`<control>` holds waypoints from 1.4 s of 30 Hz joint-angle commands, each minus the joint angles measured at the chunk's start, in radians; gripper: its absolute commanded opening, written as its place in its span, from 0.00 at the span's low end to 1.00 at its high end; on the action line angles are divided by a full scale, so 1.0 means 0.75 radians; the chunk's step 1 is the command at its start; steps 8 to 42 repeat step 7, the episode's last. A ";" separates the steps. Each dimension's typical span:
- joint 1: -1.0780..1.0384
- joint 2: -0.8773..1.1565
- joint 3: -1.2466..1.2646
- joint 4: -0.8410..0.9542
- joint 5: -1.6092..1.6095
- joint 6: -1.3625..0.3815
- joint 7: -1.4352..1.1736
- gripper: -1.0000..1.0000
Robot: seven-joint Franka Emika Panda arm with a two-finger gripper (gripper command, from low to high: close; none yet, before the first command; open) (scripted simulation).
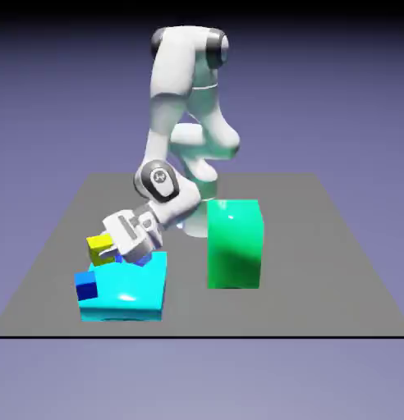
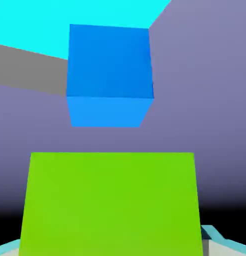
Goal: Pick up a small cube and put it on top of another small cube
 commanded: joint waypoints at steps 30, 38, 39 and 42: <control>-0.032 0.136 -0.024 0.104 -0.085 0.009 0.059 1.00; -0.032 0.136 -0.024 0.104 -0.085 0.009 0.059 1.00; -0.032 0.136 -0.024 0.104 -0.085 0.009 0.059 1.00; -0.032 0.136 -0.024 0.104 -0.085 0.009 0.059 1.00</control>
